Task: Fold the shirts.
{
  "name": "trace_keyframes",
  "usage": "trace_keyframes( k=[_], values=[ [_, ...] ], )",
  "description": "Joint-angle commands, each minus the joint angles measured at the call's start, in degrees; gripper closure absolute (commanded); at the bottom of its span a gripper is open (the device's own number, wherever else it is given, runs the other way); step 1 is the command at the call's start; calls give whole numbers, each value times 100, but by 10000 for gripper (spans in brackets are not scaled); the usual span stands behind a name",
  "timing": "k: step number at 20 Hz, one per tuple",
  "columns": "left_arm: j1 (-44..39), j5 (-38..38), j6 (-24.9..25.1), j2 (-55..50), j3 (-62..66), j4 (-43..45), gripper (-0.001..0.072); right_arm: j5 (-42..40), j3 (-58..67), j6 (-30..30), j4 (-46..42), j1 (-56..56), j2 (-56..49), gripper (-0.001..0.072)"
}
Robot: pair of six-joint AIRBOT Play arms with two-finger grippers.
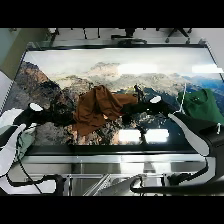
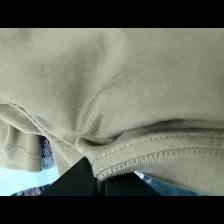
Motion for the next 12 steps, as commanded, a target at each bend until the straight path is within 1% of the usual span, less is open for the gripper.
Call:
trace_keyframes(
  k=[1, 3, 5, 7, 9, 12],
  values=[
    [92, -870, -46, 87, 767, -37, 696, 208, 48, -131, 162, -269, 402, 693],
    [332, -1338, -175, 610, 1440, -55, 696, 553, 361, -129, 205, -669, 944, 693],
    [538, -1497, -289, 1263, 2201, -70, 696, 872, 876, -129, 426, -1104, 1558, 693],
    [647, -1327, -496, 1923, 2986, -103, 696, 1008, 1532, -118, 525, -1493, 2159, 693],
    [643, -984, -656, 2586, 3866, -87, 696, 1012, 2293, -107, 522, -1768, 2747, 693],
    [645, -542, -706, 3403, 5160, -33, 696, 951, 3110, -107, 518, -2033, 3587, 693]
  ],
)
